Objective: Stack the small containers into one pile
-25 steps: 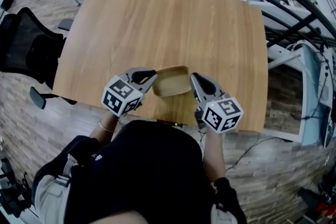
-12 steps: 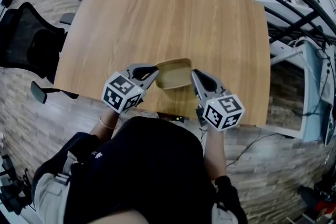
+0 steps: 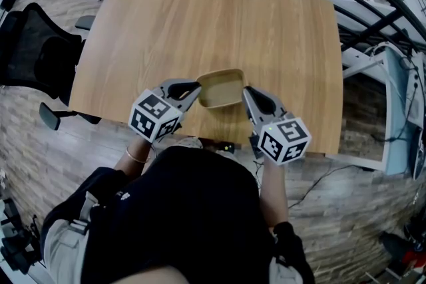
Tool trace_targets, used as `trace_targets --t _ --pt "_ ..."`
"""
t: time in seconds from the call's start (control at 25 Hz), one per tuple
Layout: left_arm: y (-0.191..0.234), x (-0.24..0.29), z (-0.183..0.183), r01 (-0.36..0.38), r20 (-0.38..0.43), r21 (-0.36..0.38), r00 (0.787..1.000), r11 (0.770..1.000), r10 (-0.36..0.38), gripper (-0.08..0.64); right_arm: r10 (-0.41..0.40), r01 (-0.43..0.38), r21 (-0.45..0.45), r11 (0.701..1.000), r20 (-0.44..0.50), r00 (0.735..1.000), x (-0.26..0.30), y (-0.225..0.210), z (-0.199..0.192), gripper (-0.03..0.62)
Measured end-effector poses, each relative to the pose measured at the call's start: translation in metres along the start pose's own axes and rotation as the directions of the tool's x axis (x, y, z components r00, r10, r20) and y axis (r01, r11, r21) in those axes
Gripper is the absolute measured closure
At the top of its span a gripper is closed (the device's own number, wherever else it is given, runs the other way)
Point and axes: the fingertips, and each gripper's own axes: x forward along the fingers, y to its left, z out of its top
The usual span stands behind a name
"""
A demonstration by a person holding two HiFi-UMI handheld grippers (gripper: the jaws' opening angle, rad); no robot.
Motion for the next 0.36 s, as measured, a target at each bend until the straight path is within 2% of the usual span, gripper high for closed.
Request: trace_targets --t 0.36 --pt "-0.0075 -0.0011 -0.0007 0.005 0.003 0.001 1.000 1.000 -0.005 0.523 -0.002 0.002 -0.004 1.000 -0.004 1.000 -0.0072 0.0025 -0.0027 0.563"
